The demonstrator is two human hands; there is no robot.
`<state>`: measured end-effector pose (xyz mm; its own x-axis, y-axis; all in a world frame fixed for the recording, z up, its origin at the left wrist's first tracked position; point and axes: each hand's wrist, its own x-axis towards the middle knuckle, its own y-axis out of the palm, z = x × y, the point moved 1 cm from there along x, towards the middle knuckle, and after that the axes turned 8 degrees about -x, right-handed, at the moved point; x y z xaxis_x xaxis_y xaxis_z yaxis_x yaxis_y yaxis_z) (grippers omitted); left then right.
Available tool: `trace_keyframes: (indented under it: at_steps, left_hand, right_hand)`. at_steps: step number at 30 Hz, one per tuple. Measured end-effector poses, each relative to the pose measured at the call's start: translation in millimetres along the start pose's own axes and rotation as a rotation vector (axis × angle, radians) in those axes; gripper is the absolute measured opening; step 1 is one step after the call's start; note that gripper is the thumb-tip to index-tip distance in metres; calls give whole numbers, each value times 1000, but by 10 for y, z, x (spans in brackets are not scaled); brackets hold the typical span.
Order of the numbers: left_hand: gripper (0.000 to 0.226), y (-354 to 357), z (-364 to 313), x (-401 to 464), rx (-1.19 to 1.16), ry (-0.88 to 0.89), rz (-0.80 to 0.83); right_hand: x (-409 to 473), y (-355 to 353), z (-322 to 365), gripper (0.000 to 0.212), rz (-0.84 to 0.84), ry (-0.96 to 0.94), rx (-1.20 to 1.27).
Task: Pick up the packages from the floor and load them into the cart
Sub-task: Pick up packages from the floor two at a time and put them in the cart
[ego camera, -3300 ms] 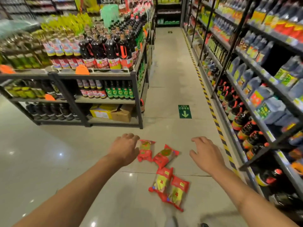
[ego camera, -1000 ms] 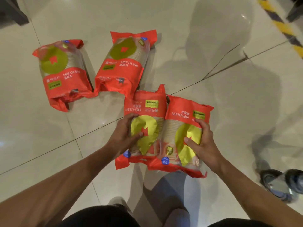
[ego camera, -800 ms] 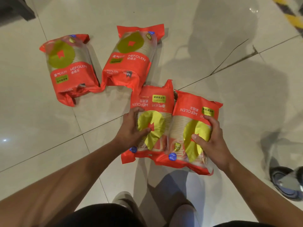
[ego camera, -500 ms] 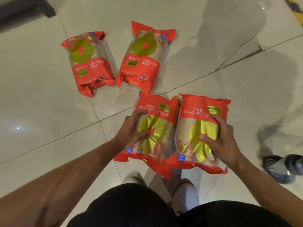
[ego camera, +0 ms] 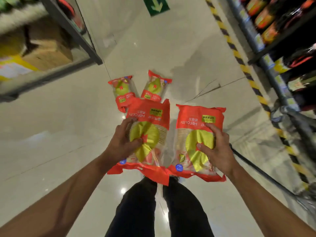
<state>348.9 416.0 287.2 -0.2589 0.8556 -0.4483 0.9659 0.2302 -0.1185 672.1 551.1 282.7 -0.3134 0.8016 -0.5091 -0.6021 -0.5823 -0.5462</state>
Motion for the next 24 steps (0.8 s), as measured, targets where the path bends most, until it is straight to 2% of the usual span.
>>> trace_keyframes:
  at_steps: [3,7,9,13,18,20,24]
  left_hand:
    - [66,-190,-1282,-441,-37,48,-19]
    - [65,-367,-2658,-749,-69,178,-23]
    - [67,-417,-3299,-808,-52,293,-32]
    - [66,-392,-4314,-902,-18,547,67]
    - [69,-196,-5008,-904,-49,687,104]
    - [66,-53,-5118,-869,-61,708,135]
    - [65,399,-5173,-940,-65,722,248]
  right_hand:
    - [-583,-692,892,76,-102,-53,14]
    - [-1099,-1568,1954,76,-248,-185,38]
    - [-1292,-1935,2424,74,-323,-251,17]
    - [-1679,-2552,3085,70,-473,-356,-43]
    - [-2077,-3087,3255,69,-644,-360,-65]
    - [-2208,-3215,3167,70,-702,-345,-68]
    - [-2531,-3327,2828,70,-716,-339,9]
